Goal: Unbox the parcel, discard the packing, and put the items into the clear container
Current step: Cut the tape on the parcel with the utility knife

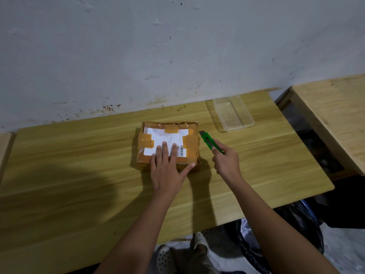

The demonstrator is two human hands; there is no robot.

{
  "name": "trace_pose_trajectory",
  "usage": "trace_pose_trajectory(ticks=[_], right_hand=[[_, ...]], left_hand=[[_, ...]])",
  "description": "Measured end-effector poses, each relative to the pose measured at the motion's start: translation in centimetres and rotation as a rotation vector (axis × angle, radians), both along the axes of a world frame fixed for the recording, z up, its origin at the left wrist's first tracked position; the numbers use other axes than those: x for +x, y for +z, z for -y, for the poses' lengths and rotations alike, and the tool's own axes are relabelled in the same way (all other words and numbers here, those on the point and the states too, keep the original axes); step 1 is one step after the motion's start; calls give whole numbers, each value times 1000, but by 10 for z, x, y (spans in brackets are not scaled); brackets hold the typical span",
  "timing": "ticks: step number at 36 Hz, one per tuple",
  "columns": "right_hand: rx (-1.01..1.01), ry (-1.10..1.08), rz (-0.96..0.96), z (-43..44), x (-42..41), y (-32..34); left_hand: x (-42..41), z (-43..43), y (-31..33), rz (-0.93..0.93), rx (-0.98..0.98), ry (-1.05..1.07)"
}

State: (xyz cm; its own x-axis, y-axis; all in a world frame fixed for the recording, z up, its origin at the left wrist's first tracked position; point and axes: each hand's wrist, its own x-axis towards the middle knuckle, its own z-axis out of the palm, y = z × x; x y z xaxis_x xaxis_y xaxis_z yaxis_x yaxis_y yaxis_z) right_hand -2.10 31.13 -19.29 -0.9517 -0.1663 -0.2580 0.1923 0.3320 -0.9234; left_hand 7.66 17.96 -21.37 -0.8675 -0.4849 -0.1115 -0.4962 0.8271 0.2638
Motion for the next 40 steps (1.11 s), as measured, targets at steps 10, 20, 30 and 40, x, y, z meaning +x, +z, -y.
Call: trace_pose_trajectory(ticks=[10,20,30,40], right_hand=[[59,30,55,4,-5,8],[40,37,61,-1,3,20],[95,94,66,1,-2,31],[75,91,115,1,-11,35]], left_hand=[[-1,1,-6,-26,-6,7],[0,1,-8,-36,14,5],[0,1,-8,-39,18,-1],[1,4,-10,-45,19,-16]])
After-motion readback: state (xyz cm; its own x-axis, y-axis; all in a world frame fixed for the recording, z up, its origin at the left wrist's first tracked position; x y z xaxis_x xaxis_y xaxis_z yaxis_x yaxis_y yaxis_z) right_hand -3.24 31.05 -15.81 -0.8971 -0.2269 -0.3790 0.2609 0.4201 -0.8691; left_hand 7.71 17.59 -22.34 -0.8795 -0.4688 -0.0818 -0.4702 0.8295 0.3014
